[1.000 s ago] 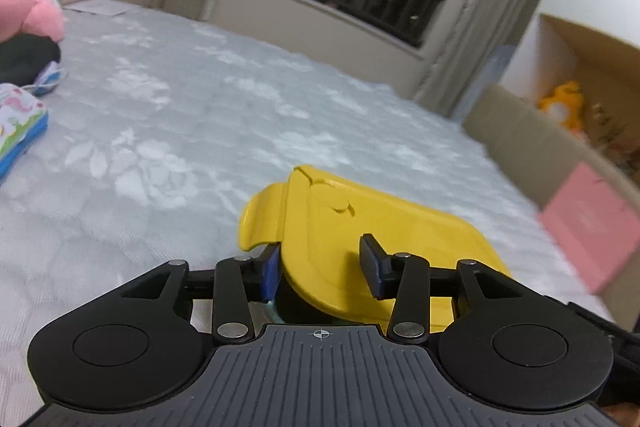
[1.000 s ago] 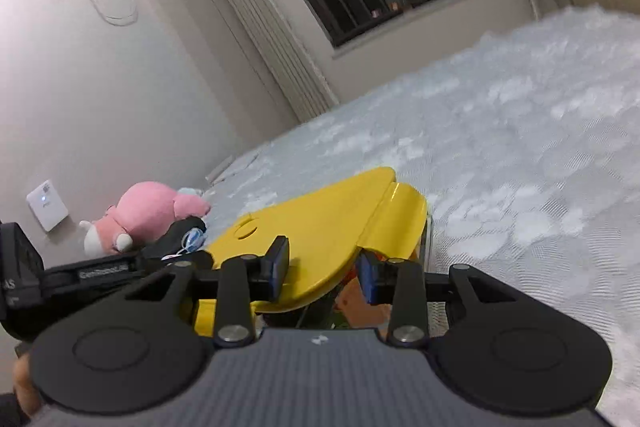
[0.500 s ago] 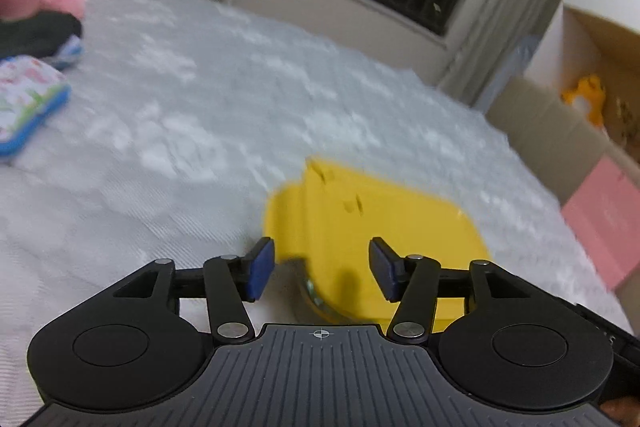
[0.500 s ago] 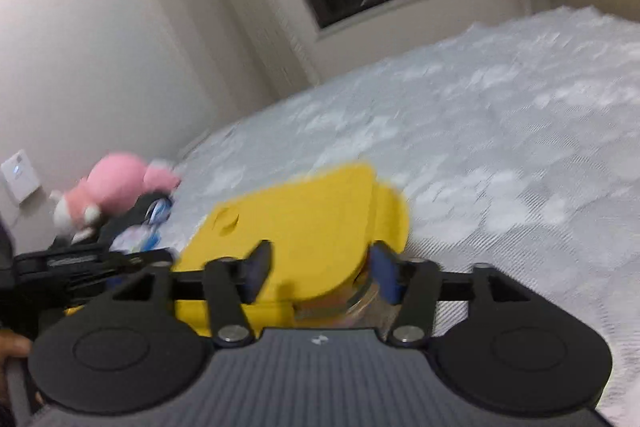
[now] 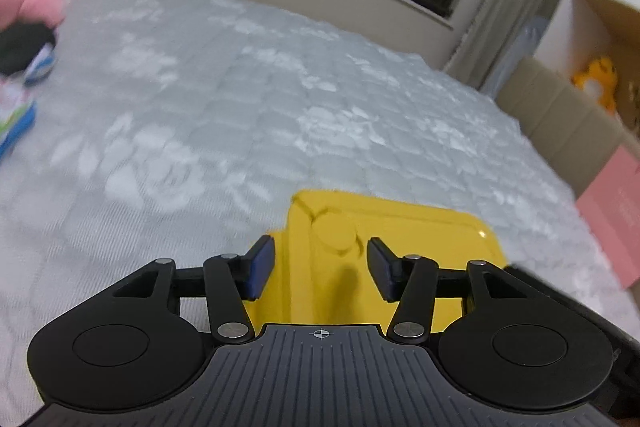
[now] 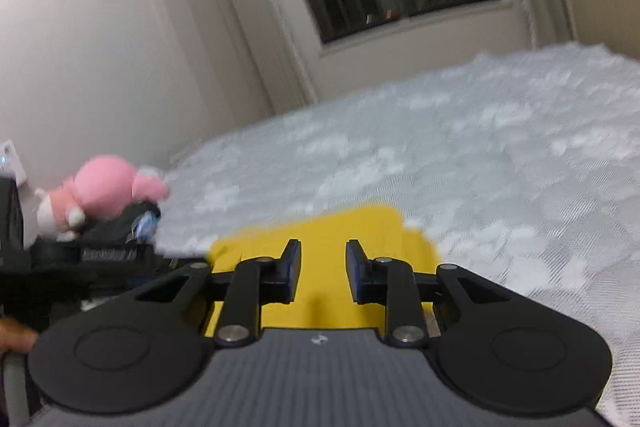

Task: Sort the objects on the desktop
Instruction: 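Lower the yellow lid onto the glass container with both tools, then press the yellow lid down onto the container rim with both tools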

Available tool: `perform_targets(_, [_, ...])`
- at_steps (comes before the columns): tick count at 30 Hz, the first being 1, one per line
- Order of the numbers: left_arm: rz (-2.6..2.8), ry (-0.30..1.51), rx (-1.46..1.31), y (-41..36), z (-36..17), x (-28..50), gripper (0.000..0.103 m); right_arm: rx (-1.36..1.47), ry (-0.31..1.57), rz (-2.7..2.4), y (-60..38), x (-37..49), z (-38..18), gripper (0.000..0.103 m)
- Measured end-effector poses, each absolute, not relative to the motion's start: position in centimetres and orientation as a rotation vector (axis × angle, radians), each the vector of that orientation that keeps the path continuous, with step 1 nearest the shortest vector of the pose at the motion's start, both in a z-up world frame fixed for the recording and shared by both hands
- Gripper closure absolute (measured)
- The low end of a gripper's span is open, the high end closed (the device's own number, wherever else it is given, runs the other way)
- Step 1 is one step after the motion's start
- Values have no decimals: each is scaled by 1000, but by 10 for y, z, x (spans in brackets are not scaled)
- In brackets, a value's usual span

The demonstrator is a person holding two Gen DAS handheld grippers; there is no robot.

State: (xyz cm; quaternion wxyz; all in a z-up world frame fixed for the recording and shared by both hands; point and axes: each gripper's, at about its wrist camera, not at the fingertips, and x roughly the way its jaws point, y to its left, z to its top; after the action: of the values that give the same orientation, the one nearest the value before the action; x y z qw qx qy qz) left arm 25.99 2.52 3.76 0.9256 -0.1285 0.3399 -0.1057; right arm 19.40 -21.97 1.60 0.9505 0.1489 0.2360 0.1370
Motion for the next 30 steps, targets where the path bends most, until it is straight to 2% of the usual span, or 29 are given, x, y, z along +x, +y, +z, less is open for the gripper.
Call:
perform_targets(1, [-221, 689, -242, 20, 38, 262, 48, 307, 501, 274, -219, 194, 13, 75])
perform_targets(5, [-260, 659, -206, 13, 39, 265, 48, 340, 465, 222, -219, 176, 0, 90])
perform_targets(10, [-283, 645, -381, 31, 50, 249, 48, 276, 433, 228, -198, 159, -6, 90])
perform_targets(13, [-338, 646, -419, 30, 57, 227, 41, 233, 427, 233, -186, 160, -6, 90])
perform_targets(15, [-358, 683, -383, 20, 55, 222, 41, 242, 436, 234, -185, 165, -4, 90])
perform_targets(18, [-330, 717, -327, 8, 41, 225, 50, 246, 441, 224, -183, 167, -2, 90])
perform_targets(21, [-283, 697, -319, 8, 28, 222, 65, 233, 431, 213, -182, 163, 0, 90])
perform_targets(22, [-274, 688, -314, 9, 27, 219, 67, 240, 422, 201, -184, 160, 2, 89])
perform_targets(26, [-295, 686, -312, 13, 26, 216, 67, 211, 360, 167, -188, 160, 16, 88])
perform_targets(30, [-362, 686, -389, 29, 22, 216, 67, 154, 386, 200, -180, 192, 23, 88])
